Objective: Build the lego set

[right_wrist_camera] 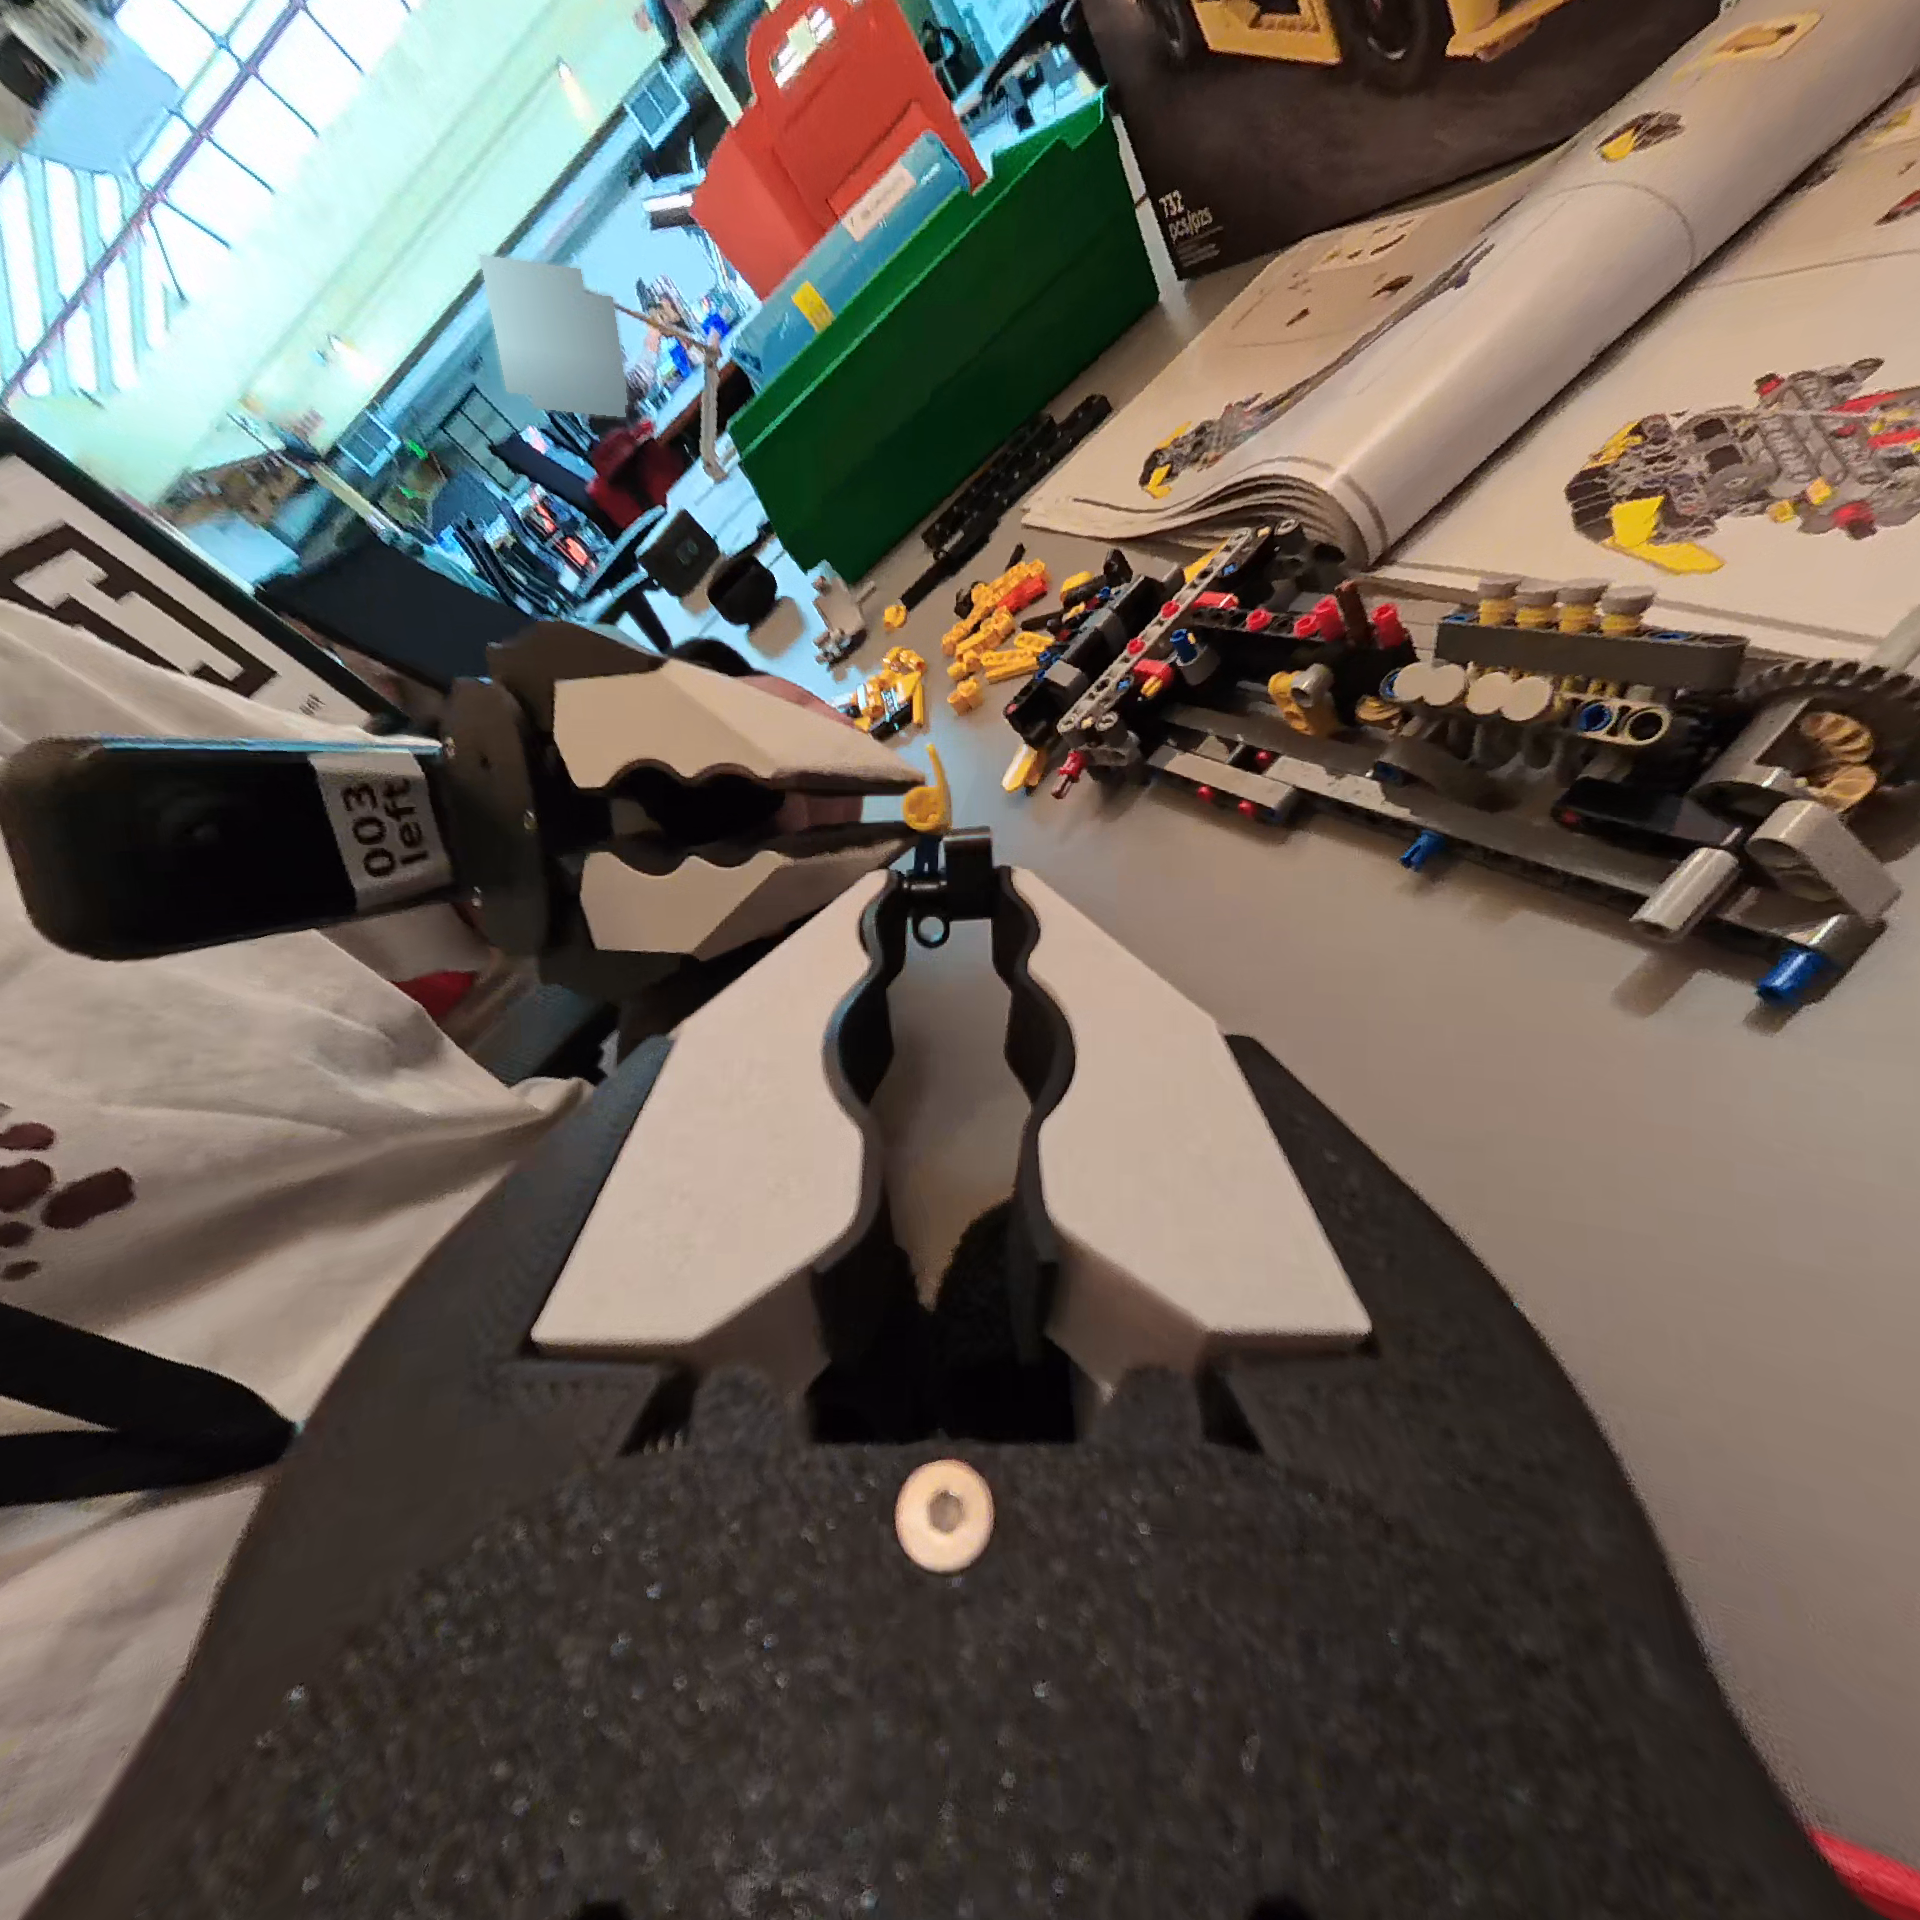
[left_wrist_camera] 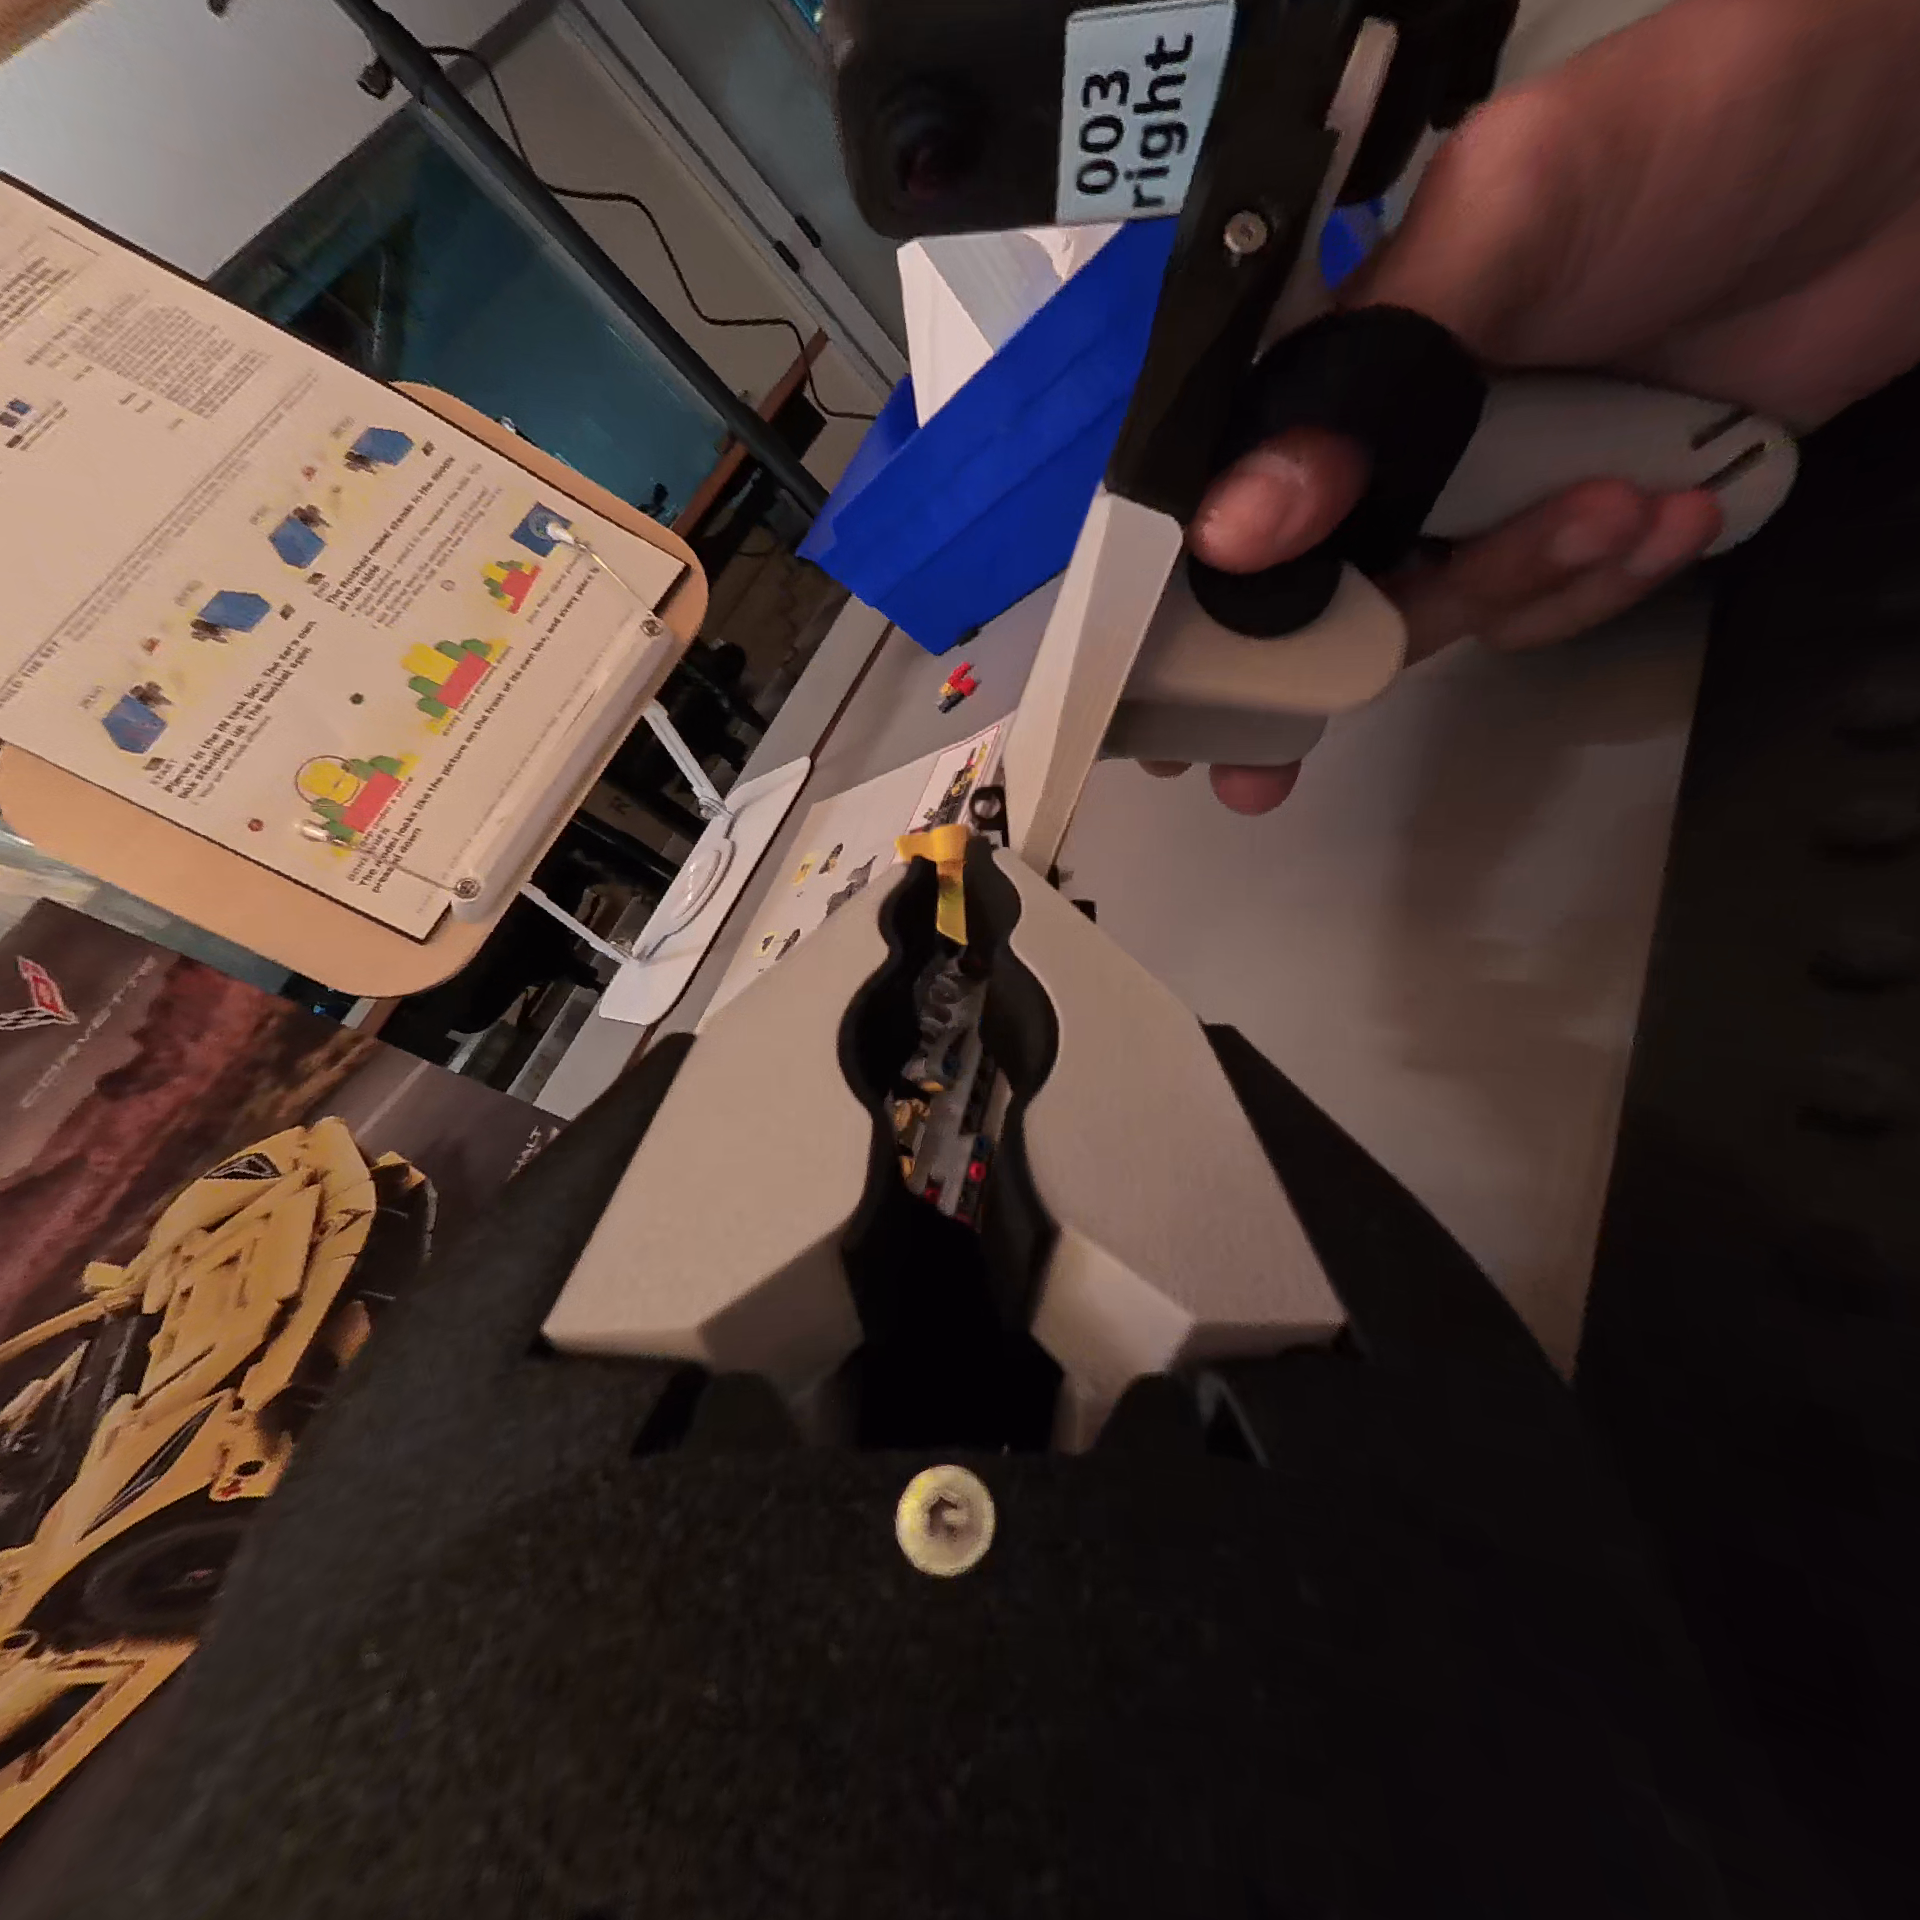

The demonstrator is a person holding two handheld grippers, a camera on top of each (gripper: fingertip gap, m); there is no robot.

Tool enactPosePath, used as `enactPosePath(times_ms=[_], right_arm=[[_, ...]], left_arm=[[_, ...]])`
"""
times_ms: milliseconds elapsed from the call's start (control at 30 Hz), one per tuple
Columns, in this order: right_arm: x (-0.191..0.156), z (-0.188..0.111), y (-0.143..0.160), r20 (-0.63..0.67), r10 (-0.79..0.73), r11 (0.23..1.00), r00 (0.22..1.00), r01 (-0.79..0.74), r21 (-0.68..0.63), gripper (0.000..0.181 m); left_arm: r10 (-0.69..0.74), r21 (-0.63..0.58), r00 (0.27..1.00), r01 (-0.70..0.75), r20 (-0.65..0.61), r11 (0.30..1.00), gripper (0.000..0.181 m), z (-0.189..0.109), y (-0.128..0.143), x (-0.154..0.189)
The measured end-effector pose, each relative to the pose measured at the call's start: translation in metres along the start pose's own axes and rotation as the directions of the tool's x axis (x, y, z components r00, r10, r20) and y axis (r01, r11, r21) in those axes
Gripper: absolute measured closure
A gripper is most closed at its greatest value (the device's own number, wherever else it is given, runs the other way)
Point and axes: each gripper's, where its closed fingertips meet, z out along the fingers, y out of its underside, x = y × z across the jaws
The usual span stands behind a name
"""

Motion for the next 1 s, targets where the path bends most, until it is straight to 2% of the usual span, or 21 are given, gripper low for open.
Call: enactPosePath(times_ms=[267, 300, 333, 367, 400, 433, 467, 500, 533, 633, 700, 800, 867, 900, 933, 1000], right_arm=[[0.003, 0.002, 0.001, 0.01, 0.078, 0.997, 0.997, -0.078, -0.001, 0.167], [0.005, 0.002, 0.001, -0.003, 0.079, 0.997, 0.997, -0.079, -0.001, 0.167], [0.009, 0.002, -0.002, -0.024, 0.088, 0.996, 0.996, -0.087, 0.022, 0.166], [0.002, 0.001, -0.011, 0.04, 0.12, 0.99, 0.992, -0.123, 0.07, 0.166], [-0.007, 0.0, -0.016, 0.108, 0.14, 0.985, 0.984, -0.15, 0.091, 0.166], [-0.001, 0.0, -0.008, 0.066, 0.14, 0.988, 0.988, -0.144, 0.055, 0.166], [0.012, -0.004, -0.001, -0.026, 0.121, 0.992, 0.992, -0.121, 0.036, 0.166], [0.009, -0.012, -0.008, 0.014, 0.136, 0.987, 0.991, -0.137, 0.079, 0.166], [0.006, -0.02, -0.017, 0.061, 0.152, 0.979, 0.987, -0.158, 0.131, 0.167], [0.03, -0.023, -0.012, -0.081, 0.147, 0.984, 0.986, -0.137, 0.117, 0.166], [0.033, -0.024, -0.015, -0.098, 0.141, 0.982, 0.985, -0.127, 0.138, 0.166], [0.027, -0.025, -0.019, -0.075, 0.104, 0.984, 0.992, -0.092, 0.156, 0.166], [0.035, -0.023, -0.015, -0.15, 0.076, 0.99, 0.986, -0.056, 0.132, 0.166], [0.045, -0.024, -0.012, -0.231, 0.046, 0.994, 0.972, -0.023, 0.103, 0.166], [0.052, -0.023, -0.009, -0.292, -0.002, 0.998, 0.957, 0.022, 0.064, 0.166], [0.058, -0.019, 0.0, -0.364, -0.139, 0.99, 0.921, 0.127, -0.057, 0.166]], left_arm=[[-0.121, 0.025, 0.989, 0.124, -0.089, 0.992, 0.177, 0.001, 0.002, 0.002], [-0.141, 0.047, 0.982, 0.148, -0.122, 0.988, 0.181, 0.0, -0.002, 0.004], [-0.134, 0.093, 0.961, 0.161, -0.24, 0.983, 0.181, -0.004, -0.013, 0.023], [-0.072, 0.093, 0.942, 0.108, -0.327, 0.99, 0.181, -0.007, -0.015, 0.047], [0.057, 0.083, 0.96, -0.036, -0.276, 0.996, 0.181, -0.003, -0.01, 0.053], [0.124, 0.089, 0.975, -0.11, -0.186, 0.99, 0.181, -0.001, -0.009, 0.042], [0.046, 0.078, 0.982, -0.032, -0.182, 0.996, 0.181, -0.001, -0.008, 0.032], [-0.06, 0.056, 0.976, 0.074, -0.209, 0.996, 0.181, -0.003, -0.005, 0.025], [-0.102, 0.048, 0.972, 0.115, -0.212, 0.992, 0.181, -0.004, -0.001, 0.02], [-0.106, 0.013, 0.976, 0.111, -0.188, 0.994, 0.181, -0.008, 0.013, 0.011], [-0.138, -0.046, 0.976, 0.132, -0.169, 0.99, 0.181, -0.009, 0.029, 0.002], [-0.208, -0.108, 0.977, 0.203, -0.039, 0.973, 0.18, -0.017, 0.046, -0.033], [-0.282, -0.249, 0.959, 0.273, -0.001, 0.929, 0.175, -0.023, 0.072, -0.045], [-0.343, -0.301, 0.939, 0.323, -0.012, 0.897, 0.167, -0.024, 0.081, -0.043], [-0.402, -0.334, 0.914, 0.363, -0.055, 0.87, 0.157, -0.024, 0.084, -0.035], [-0.451, -0.383, 0.883, 0.373, -0.134, 0.845, 0.152, -0.021, 0.086, -0.022]])
